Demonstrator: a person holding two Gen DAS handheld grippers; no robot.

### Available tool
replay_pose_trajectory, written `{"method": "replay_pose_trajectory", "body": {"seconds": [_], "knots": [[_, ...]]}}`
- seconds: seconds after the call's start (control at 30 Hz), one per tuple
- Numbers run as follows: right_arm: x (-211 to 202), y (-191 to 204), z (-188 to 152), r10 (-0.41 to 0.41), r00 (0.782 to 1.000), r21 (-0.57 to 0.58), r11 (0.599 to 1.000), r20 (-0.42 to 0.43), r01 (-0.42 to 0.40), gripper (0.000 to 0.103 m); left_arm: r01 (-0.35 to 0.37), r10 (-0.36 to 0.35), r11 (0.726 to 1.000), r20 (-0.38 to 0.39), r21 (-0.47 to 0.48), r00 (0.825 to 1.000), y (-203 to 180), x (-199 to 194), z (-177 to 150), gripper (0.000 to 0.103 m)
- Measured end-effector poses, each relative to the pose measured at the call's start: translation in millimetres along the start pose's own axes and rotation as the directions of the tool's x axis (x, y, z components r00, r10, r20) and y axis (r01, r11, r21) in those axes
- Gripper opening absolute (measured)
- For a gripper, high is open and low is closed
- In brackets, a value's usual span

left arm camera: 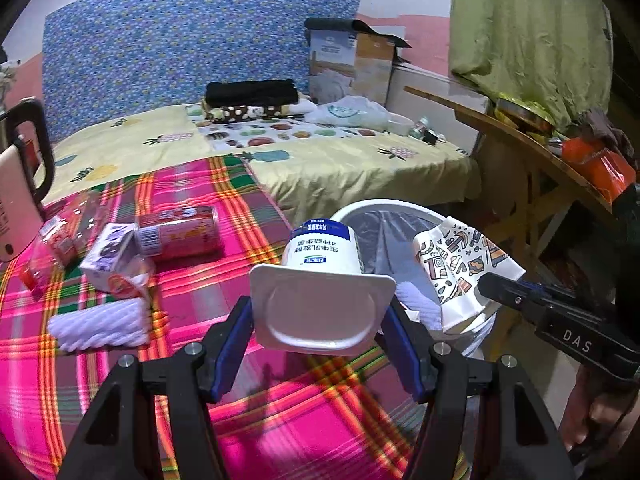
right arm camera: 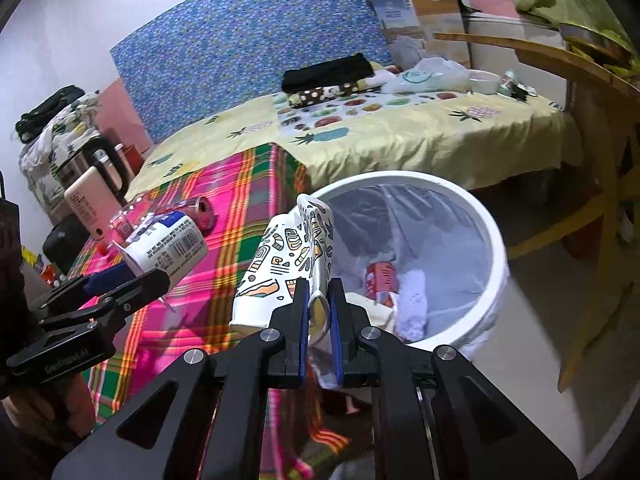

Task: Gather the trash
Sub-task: 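Carry the yogurt cup and paper cup over the bin and release both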

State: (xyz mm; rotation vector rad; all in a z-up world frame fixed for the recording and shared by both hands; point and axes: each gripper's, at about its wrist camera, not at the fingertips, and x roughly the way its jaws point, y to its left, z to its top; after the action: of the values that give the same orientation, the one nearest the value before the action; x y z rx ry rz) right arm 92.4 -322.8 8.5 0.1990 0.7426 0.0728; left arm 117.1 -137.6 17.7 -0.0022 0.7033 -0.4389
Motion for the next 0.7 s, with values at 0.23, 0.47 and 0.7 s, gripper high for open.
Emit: {"method": "replay_pose_trajectory", "body": {"seconds": [0.23, 0.47, 0.7], "knots": [[3.9, -16.7, 0.0, -0.041, 0.999, 0.027, 0.999, -0.009, 0.041, 0.009, 0.038, -0.038, 0.999, -0.018, 0.028, 0.999, -18.2, 17.8, 6.8, 0.066], [6.6, -32.8, -0.4, -0.087, 0.996, 0.044, 0.995, -0.029, 0.088, 0.009, 0.081, -0.078, 0.995, -0.046, 0.053, 0.996, -31.5, 35.1, 10.4, 0.066], [11.2, -41.0, -2.6, -0.125, 0.99, 0.048, 0.991, -0.063, 0.128, 0.01, 0.114, -0.107, 0.991, -0.089, 0.076, 0.99, -40.7, 52.6, 8.9, 0.067]]}}
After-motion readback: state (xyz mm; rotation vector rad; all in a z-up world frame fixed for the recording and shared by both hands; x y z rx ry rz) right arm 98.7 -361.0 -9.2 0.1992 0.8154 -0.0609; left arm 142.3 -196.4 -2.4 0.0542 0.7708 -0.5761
